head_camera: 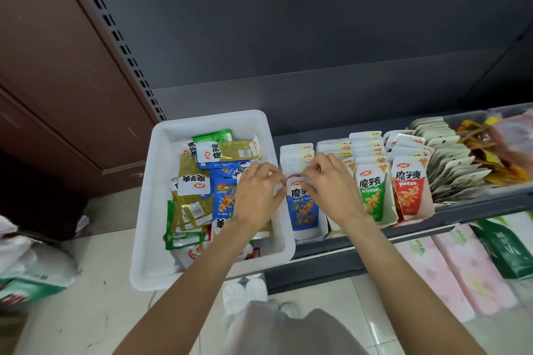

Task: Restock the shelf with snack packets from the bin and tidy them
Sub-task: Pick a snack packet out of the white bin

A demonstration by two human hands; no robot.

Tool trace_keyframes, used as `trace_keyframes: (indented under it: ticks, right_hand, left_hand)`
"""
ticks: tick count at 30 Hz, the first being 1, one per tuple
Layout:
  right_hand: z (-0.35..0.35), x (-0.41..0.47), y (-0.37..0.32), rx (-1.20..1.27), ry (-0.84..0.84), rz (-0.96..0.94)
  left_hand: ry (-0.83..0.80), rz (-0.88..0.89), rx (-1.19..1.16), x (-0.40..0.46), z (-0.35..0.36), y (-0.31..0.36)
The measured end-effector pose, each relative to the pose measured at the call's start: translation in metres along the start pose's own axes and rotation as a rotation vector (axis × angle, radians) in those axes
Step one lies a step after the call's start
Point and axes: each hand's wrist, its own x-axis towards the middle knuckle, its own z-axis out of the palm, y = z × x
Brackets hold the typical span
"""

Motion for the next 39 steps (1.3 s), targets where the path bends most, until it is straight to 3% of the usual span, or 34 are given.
trace_keyframes:
  ticks: [7, 10, 16, 20, 24, 30, 33, 35, 39]
  right_hand:
    - [-0.024, -0.001, -0.023, 0.315, 0.199, 0.188]
    - [-0.032, 0.009, -0.052, 0.49, 0.063, 0.116]
    - [0.038, 0.045, -0.114, 0.3, -0.496, -0.045]
    - [0.073, 0.047, -0.128, 0.159, -0.655, 0.052]
    - [0.084, 0.043, -0.123, 0.199, -0.633, 0.106]
    - [0.09, 0.041, -0.112, 0.274, -0.622, 0.099]
    - [0.09, 0.04, -0.112, 0.285, -0.621, 0.095]
    - [0.086, 0.039, -0.112, 0.314, -0.622, 0.096]
    - [0.053, 0.033, -0.114, 0.521, -0.517, 0.127]
  left_hand:
    - [0.241, -0.23, -0.202, -0.023, -0.027, -0.023]
    - [0.26, -0.282, -0.12, -0.042, -0.036, -0.053]
    - [-0.304, -0.458, 0.245, -0.06, -0.029, -0.091]
    - [-0.385, -0.442, 0.325, -0.057, -0.022, -0.086]
    - [-0.418, -0.508, 0.238, -0.05, -0.008, -0.08]
    - [-0.269, -0.82, -0.37, -0.043, -0.002, -0.083]
    - [-0.286, -0.769, -0.387, -0.044, -0.001, -0.077]
    - [-0.274, -0.679, -0.274, -0.046, -0.008, -0.073]
    - [0.063, -0.606, -0.199, -0.049, -0.05, -0.074]
